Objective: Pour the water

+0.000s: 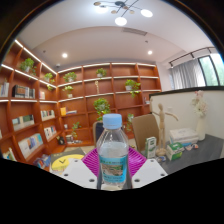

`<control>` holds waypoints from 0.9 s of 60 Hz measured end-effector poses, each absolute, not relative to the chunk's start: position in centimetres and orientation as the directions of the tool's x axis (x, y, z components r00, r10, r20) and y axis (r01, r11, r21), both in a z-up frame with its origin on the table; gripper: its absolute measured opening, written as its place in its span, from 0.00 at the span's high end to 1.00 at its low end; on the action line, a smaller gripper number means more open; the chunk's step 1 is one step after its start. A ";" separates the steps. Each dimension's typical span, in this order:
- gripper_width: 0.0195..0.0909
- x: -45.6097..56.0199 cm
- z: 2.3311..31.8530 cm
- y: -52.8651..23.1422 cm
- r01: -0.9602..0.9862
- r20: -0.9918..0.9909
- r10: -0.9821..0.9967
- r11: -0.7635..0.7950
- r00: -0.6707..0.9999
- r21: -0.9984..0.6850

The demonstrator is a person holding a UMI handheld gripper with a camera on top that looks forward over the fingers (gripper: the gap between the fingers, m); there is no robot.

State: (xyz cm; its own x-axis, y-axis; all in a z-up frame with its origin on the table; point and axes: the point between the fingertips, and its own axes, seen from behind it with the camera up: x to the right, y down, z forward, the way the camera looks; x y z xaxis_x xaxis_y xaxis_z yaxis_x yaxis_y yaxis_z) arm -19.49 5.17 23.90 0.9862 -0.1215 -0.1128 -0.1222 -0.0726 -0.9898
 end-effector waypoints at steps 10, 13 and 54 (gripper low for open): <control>0.80 -11.6 20.9 5.3 -0.044 -0.008 -0.278 -0.122 0.961 -0.992; 0.80 -9.5 19.2 5.5 -0.035 0.009 -0.306 -0.136 0.952 -0.990; 0.70 -2.9 8.3 5.3 -0.104 -0.046 -0.312 -0.172 0.949 -0.979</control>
State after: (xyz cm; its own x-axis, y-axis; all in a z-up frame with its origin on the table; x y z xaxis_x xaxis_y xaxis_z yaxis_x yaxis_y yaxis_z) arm -2.86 5.27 8.33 0.9490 -0.3118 -0.0464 -0.1045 -0.1722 -0.9795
